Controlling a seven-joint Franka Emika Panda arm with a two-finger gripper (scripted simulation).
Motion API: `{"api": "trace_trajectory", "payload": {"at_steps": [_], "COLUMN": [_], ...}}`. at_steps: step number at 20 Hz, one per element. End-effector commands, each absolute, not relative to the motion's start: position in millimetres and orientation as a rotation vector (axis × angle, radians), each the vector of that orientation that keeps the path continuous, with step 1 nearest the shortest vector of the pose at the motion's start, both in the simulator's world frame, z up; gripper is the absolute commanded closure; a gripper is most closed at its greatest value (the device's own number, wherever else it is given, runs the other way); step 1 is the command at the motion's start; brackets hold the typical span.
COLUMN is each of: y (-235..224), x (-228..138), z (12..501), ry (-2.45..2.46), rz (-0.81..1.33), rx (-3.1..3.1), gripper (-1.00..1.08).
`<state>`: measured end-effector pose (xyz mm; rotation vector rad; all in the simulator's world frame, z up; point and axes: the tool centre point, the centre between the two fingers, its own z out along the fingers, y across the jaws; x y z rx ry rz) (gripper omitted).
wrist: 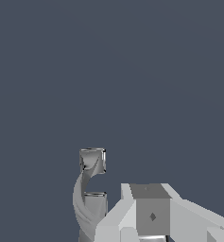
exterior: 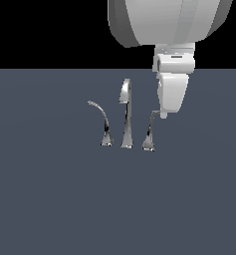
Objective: Turn on the faucet by rotating a designated handle.
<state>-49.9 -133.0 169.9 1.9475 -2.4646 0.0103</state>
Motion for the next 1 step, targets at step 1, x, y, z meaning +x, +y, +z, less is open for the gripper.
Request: {"api": "trace_trajectory", "payload": {"at_steps": [1], "y": [-106.1], "x": [-49.9], "z": [170.5], "ry": [-2.431], "rz": [0.000], "rx": [1.990], "gripper": [1.08]}}
